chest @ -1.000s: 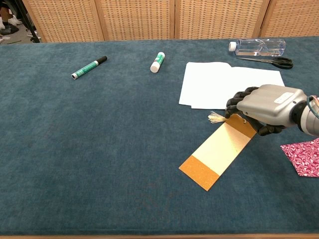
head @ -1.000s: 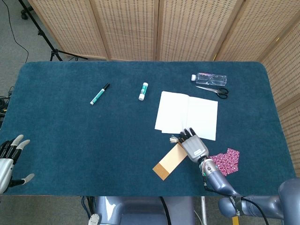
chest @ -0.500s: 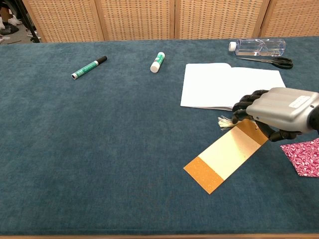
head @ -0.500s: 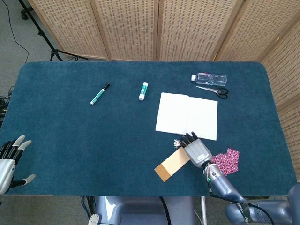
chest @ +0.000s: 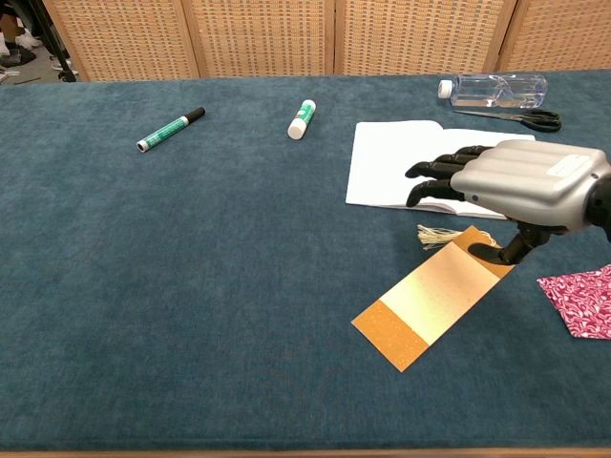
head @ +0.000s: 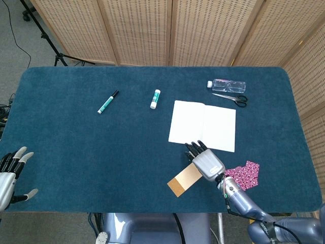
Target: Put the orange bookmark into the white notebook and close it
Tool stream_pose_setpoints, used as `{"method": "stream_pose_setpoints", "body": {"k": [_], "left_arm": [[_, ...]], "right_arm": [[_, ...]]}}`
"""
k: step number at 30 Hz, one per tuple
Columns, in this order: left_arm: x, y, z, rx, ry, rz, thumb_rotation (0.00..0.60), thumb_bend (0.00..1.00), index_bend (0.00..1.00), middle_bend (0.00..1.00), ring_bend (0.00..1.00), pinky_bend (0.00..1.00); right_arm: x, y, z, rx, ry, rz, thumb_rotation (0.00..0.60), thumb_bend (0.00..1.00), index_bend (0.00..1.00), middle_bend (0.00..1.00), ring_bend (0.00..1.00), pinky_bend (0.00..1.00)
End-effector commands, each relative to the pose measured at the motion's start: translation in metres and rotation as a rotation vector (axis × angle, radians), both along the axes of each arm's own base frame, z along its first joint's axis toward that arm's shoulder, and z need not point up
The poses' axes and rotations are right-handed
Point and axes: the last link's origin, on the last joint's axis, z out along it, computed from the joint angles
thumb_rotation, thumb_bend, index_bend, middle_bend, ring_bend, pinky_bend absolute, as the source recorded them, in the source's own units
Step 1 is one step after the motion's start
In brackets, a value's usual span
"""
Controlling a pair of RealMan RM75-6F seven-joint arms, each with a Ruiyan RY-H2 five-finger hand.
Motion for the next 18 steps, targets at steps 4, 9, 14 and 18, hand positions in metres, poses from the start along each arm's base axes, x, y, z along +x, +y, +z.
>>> {"method": "stream_pose_setpoints", "body": {"k": [4,9,14,18], "left_arm": [[0.0,0.0,-0.001,-0.006,0.004,0.0,0.6,0.0,0.0,0.0,0.0,0.0],[0.0,-0.001,-0.001,-0.008,0.008,0.0,0.6,0.0,0.0,0.0,0.0,0.0],[0.0,0.0,-0.002,-0.011,0.01,0.004,0.6,0.0,0.0,0.0,0.0,0.0],[0.0,0.0,-0.002,-0.01,0.009,0.005,0.6,0.0,0.0,0.0,0.0,0.0]], "right_arm": [[0.009,0.003,0.015,0.132,-0.032,0.04,0.6,0.0,0.09,0.0,0.0,0.05],[0.008,0.007,0.011,0.172,-0.027,0.061,0.6,0.0,0.12,0.0,0.0,0.05],[0.008,0.007,0.0,0.203,-0.021,0.051,0.6,0.0,0.18,0.0,0.0,0.05],[0.012,0.004,-0.007,0.216,-0.006,0.048,0.6,0.0,0.2,0.0,0.0,0.05]]}}
